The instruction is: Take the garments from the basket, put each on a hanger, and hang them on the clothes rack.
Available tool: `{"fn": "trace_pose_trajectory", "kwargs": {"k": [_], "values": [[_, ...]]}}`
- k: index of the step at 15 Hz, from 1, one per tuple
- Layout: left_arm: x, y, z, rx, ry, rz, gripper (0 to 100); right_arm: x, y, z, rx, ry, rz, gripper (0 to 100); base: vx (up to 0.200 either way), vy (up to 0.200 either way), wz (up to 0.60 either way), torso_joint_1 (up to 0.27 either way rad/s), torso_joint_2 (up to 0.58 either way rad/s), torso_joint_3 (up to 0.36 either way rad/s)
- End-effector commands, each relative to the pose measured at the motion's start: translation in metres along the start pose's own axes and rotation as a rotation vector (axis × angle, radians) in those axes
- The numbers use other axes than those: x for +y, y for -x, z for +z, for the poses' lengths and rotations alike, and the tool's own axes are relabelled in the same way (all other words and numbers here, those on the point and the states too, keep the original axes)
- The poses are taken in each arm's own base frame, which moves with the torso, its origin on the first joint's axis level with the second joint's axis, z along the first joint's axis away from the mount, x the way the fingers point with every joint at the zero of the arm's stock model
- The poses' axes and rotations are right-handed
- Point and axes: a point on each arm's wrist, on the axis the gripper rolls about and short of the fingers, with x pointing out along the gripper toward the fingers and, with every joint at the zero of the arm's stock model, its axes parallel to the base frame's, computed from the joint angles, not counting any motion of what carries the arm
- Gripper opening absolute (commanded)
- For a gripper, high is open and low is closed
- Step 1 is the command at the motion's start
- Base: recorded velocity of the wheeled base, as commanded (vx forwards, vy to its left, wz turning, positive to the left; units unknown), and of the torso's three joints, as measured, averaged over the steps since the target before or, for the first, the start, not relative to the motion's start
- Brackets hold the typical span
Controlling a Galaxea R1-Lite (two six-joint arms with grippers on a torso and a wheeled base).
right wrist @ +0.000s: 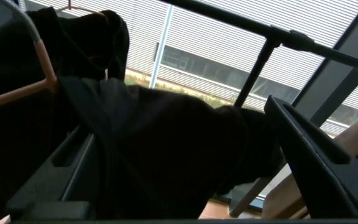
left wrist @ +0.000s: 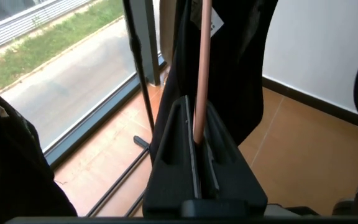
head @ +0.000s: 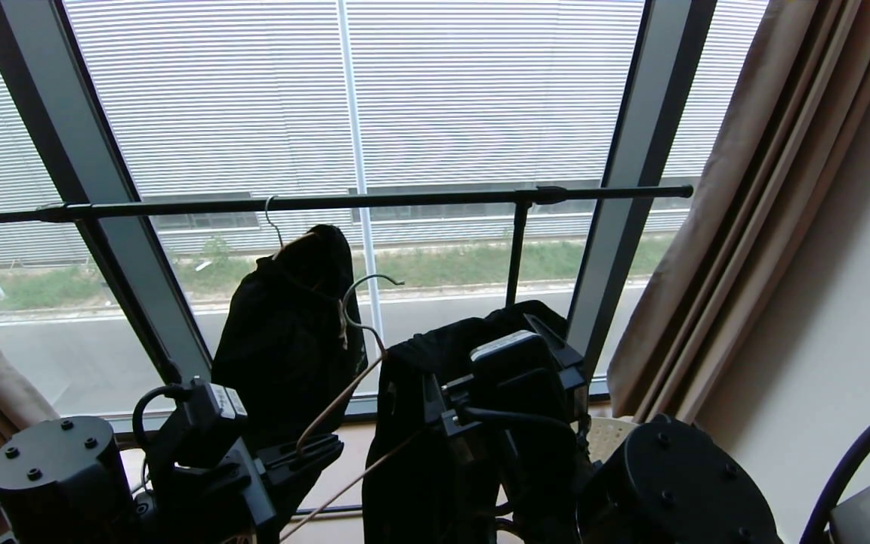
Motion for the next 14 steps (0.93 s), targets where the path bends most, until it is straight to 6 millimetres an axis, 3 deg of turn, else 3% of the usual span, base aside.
{"fn": "trace_pose_trajectory", "kwargs": {"k": [1,5,11,14], "values": [[0.003,-0.004,-0.007,0.033,0.032,0.006,0,0.0,0.001,-0.003,0.008,0.011,0.005,100,0.0,0.0,0.0,0.0,0.0,0.0],[0.006,-0.002,-0.007,0.031,0.04,0.023,0,-0.002,0.006,-0.008,0.019,0.032,0.036,100,0.0,0.0,0.0,0.0,0.0,0.0],[0.007,0.0,-0.004,0.018,0.048,0.03,0,-0.011,0.022,-0.03,0.044,0.118,0.221,100,0.0,0.0,0.0,0.0,0.0,0.0],[0.005,0.004,0.002,-0.012,0.033,0.03,0,-0.029,0.024,-0.029,0.049,0.139,0.301,100,0.0,0.0,0.0,0.0,0.0,0.0]]}}
